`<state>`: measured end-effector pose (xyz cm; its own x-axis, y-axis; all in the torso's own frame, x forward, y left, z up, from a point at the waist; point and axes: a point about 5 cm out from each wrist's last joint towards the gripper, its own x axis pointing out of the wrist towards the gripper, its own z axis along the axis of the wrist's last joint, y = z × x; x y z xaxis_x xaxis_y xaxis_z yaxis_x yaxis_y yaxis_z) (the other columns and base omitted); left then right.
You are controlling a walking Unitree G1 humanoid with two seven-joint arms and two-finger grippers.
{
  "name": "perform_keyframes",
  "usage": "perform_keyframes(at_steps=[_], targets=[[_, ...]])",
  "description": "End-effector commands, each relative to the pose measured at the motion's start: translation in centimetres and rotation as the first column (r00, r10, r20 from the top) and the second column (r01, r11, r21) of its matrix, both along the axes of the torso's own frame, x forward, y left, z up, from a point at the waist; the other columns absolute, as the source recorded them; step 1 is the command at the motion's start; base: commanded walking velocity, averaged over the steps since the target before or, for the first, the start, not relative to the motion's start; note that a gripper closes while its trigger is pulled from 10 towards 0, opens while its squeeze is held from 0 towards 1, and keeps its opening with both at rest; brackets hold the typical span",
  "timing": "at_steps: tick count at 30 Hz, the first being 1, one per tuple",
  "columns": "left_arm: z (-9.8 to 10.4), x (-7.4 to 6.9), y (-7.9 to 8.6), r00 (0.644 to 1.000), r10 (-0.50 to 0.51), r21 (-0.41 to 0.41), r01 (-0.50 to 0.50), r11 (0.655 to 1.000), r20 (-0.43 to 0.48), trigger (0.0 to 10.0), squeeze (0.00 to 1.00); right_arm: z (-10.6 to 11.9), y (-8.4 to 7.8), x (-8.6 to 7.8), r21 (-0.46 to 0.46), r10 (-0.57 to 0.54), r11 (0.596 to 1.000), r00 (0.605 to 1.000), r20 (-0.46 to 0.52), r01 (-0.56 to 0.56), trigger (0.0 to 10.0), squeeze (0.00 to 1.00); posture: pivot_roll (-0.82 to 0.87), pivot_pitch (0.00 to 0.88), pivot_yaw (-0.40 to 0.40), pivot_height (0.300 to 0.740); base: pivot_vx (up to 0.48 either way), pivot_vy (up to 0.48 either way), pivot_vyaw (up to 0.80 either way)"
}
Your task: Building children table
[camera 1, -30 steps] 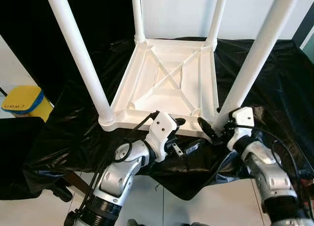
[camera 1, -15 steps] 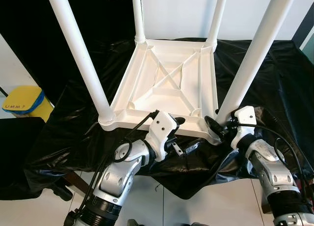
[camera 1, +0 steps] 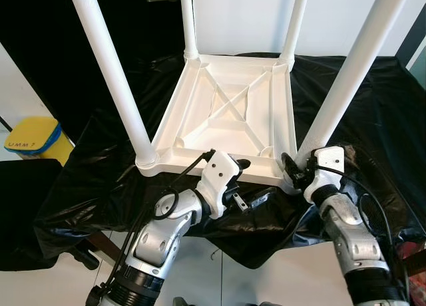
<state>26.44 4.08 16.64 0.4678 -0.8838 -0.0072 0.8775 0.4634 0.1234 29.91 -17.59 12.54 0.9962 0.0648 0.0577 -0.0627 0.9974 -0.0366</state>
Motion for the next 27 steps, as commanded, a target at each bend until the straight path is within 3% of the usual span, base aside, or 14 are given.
perform_keyframes(at_steps=[1,5,8,11,24,25,27], targets=[[0.0,0.0,0.2,0.999,0.031,-0.006,-0.031,0.999,-0.013,10.0,0.00,-2.0,-0.6,-0.6,0.012,-0.118,0.993,0.988,-0.098,0.119,10.0,0.00,-0.09,0.104,0.022,0.740,0.000,0.000,0.00],[-0.1,-0.1,0.2,0.999,0.036,-0.007,-0.036,0.999,-0.017,10.0,0.00,-2.5,1.0,-1.1,0.057,-0.268,0.960,0.957,-0.116,0.275,10.0,0.00,-0.09,0.107,0.017,0.740,0.000,0.000,0.00],[-0.1,-0.1,0.2,0.999,0.038,-0.008,-0.038,0.999,-0.017,10.0,0.00,-2.5,1.4,-1.2,0.070,-0.285,0.953,0.951,-0.123,0.295,10.0,0.00,-0.08,0.110,0.013,0.740,0.000,0.000,0.00],[-0.1,-0.2,0.2,0.999,0.047,-0.013,-0.047,0.999,-0.020,10.0,0.00,-2.2,2.8,-1.3,0.110,-0.261,0.955,0.958,-0.123,0.274,10.0,0.00,-0.08,0.112,0.013,0.740,0.000,0.000,0.00],[-0.2,-0.2,0.3,0.998,0.050,-0.012,-0.050,0.999,-0.025,10.0,0.00,-1.2,3.4,-1.6,0.112,-0.225,0.966,0.972,-0.073,0.232,10.0,0.00,-0.09,0.119,0.009,0.740,0.000,0.000,0.00],[-0.2,-0.3,0.2,0.998,0.049,-0.013,-0.050,0.999,-0.025,10.0,0.00,-1.1,3.3,-1.6,0.110,-0.224,0.967,0.972,-0.063,0.230,10.0,0.62,-0.09,0.118,0.008,0.740,0.000,0.000,0.00],[-0.2,-0.3,0.2,0.998,0.049,-0.013,-0.050,0.999,-0.025,10.0,0.00,-1.1,3.3,-1.6,0.110,-0.224,0.967,0.972,-0.063,0.230,10.0,0.62,-0.09,0.118,0.008,0.740,0.000,0.000,0.00]])
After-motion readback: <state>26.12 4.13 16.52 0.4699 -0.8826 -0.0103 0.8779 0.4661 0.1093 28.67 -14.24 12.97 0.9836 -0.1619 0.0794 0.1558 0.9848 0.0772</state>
